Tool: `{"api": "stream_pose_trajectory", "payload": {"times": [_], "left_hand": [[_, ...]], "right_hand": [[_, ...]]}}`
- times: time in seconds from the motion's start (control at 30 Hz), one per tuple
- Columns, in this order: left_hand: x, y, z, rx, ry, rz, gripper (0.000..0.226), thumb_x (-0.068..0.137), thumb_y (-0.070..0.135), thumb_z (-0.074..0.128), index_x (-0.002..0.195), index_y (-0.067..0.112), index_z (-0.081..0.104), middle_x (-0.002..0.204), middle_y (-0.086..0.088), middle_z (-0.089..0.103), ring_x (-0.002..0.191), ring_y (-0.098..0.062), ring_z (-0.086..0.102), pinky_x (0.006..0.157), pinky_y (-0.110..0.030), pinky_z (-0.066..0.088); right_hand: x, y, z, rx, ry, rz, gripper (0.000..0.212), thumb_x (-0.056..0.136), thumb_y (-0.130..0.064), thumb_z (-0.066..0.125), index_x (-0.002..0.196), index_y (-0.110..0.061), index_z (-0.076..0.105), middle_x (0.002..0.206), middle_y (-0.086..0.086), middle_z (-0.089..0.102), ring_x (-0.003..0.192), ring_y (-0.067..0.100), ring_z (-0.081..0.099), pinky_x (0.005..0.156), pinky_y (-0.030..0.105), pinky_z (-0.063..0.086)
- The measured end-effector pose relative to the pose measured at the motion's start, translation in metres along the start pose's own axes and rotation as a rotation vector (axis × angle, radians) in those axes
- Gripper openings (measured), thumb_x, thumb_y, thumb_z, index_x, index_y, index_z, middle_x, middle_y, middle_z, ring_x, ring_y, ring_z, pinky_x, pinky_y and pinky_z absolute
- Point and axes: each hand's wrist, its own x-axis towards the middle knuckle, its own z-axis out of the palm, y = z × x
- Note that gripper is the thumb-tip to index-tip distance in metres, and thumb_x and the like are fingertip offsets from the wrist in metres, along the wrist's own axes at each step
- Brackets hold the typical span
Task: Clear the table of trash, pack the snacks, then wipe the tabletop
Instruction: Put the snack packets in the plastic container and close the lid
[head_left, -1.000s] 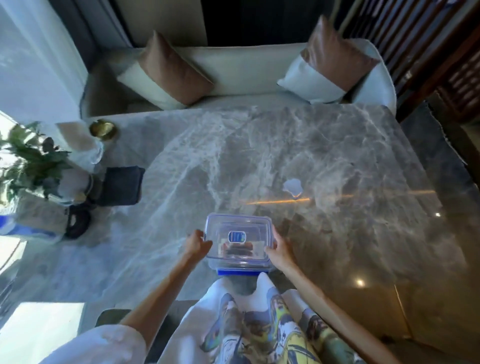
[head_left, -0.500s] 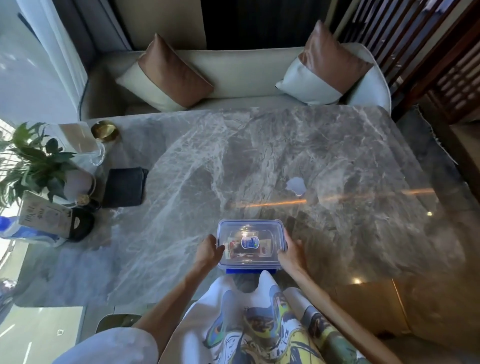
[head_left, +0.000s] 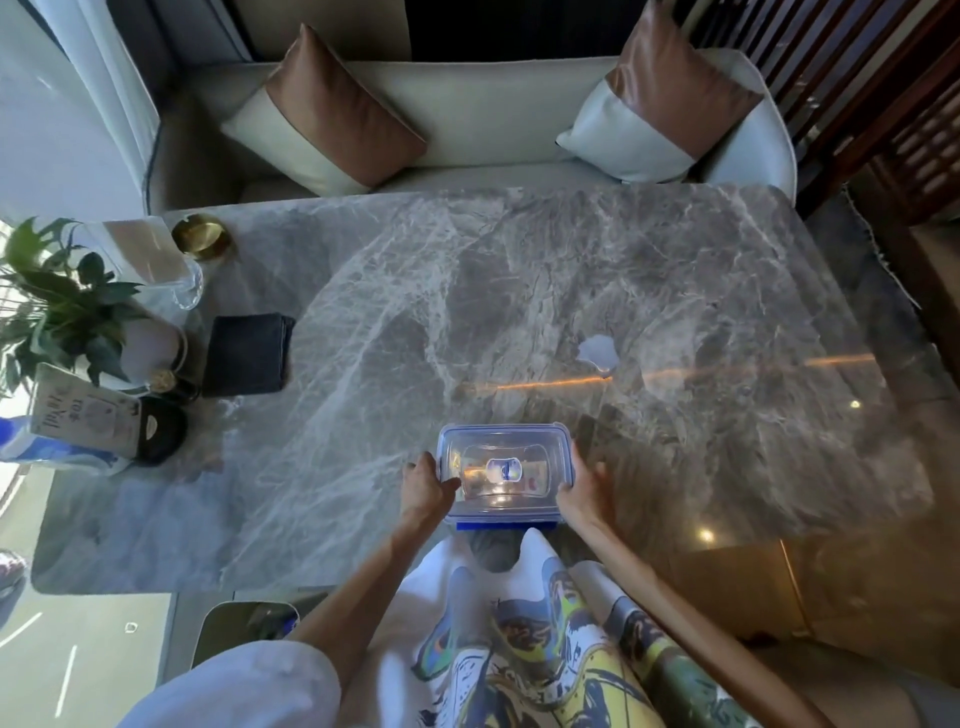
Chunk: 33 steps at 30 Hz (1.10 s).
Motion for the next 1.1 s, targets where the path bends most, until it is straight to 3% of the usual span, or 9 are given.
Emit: {"api": "stream_pose_trajectory", "payload": {"times": [0.1,0.2,0.33,0.43,0.53,0.63,0.77,0.93,1.1], "left_hand": [[0.001,0.001,0.002,0.039,-0.024,0.017,0.04,0.083,0.018,0.07,0.109,-0.004,0.049,0.117,-0.026,0.054,0.105,-0.039,0.053,0.082,-0.04,0.041],[0.005,0.005,0.0,0.117,-0.063,0.021,0.053,0.084,0.022,0.07,0.122,-0.003,0.044,0.125,-0.026,0.048,0.117,-0.041,0.049,0.096,-0.042,0.039],[0.021,0.027,-0.004,0.419,-0.082,0.13,0.087,0.082,0.034,0.066,0.151,0.021,0.014,0.136,-0.016,0.035,0.126,-0.038,0.039,0.104,-0.049,0.036],[0.045,0.055,-0.007,0.566,-0.102,0.24,0.07,0.086,0.044,0.059,0.146,0.025,0.029,0.144,-0.011,0.04,0.132,-0.033,0.037,0.109,-0.047,0.027],[0.067,0.078,-0.008,0.597,-0.198,0.291,0.062,0.089,0.047,0.057,0.145,0.028,0.037,0.148,-0.006,0.045,0.139,-0.029,0.035,0.113,-0.048,0.021],[0.085,0.092,-0.01,0.572,-0.418,0.288,0.058,0.092,0.037,0.059,0.145,0.026,0.039,0.149,-0.001,0.047,0.139,-0.023,0.04,0.118,-0.046,0.022],[0.096,0.101,-0.011,0.585,-0.584,0.301,0.056,0.094,0.024,0.059,0.145,0.01,0.041,0.148,-0.012,0.046,0.135,-0.027,0.046,0.115,-0.034,0.032],[0.098,0.094,-0.013,0.639,-0.459,0.391,0.049,0.089,0.035,0.064,0.136,0.027,0.051,0.138,-0.011,0.043,0.134,-0.033,0.032,0.114,-0.049,0.03],[0.087,0.086,-0.003,0.669,-0.354,0.484,0.036,0.094,0.03,0.057,0.129,0.036,0.059,0.129,-0.008,0.047,0.127,-0.03,0.038,0.108,-0.04,0.031]], "right_hand": [[0.0,0.002,0.001,0.02,0.003,0.02,0.071,0.094,-0.006,0.049,0.153,-0.034,0.022,0.143,0.024,0.03,0.125,0.039,0.049,0.106,0.043,0.047],[0.003,0.003,-0.002,0.034,-0.016,0.031,0.07,0.095,-0.006,0.048,0.153,-0.034,0.022,0.143,0.023,0.031,0.122,0.038,0.052,0.104,0.044,0.048],[0.002,-0.003,-0.004,-0.011,-0.049,0.04,0.075,0.094,-0.021,0.056,0.155,-0.032,0.014,0.144,0.017,0.028,0.125,0.034,0.049,0.103,0.045,0.049],[0.002,-0.008,0.004,-0.011,-0.065,0.043,0.096,0.087,-0.047,0.065,0.156,-0.025,0.004,0.151,0.014,0.021,0.14,0.032,0.032,0.113,0.045,0.035],[0.007,-0.011,0.01,0.06,-0.079,0.067,0.102,0.084,-0.044,0.07,0.156,-0.019,0.003,0.158,0.018,0.016,0.148,0.034,0.019,0.12,0.046,0.022],[0.011,-0.012,0.014,0.022,-0.054,0.071,0.101,0.085,-0.043,0.069,0.155,-0.014,0.003,0.158,0.021,0.018,0.148,0.035,0.019,0.12,0.046,0.022],[0.012,-0.013,0.019,-0.015,-0.048,0.08,0.1,0.087,-0.044,0.066,0.155,-0.011,-0.001,0.16,0.021,0.016,0.147,0.036,0.021,0.12,0.049,0.022],[0.013,-0.014,0.021,0.049,-0.07,0.108,0.1,0.089,-0.04,0.065,0.156,-0.016,-0.007,0.159,0.02,0.017,0.146,0.036,0.025,0.118,0.051,0.025],[0.014,-0.011,0.022,0.042,-0.074,0.112,0.099,0.089,-0.039,0.065,0.155,-0.016,-0.006,0.156,0.021,0.02,0.142,0.038,0.029,0.117,0.05,0.026]]}}
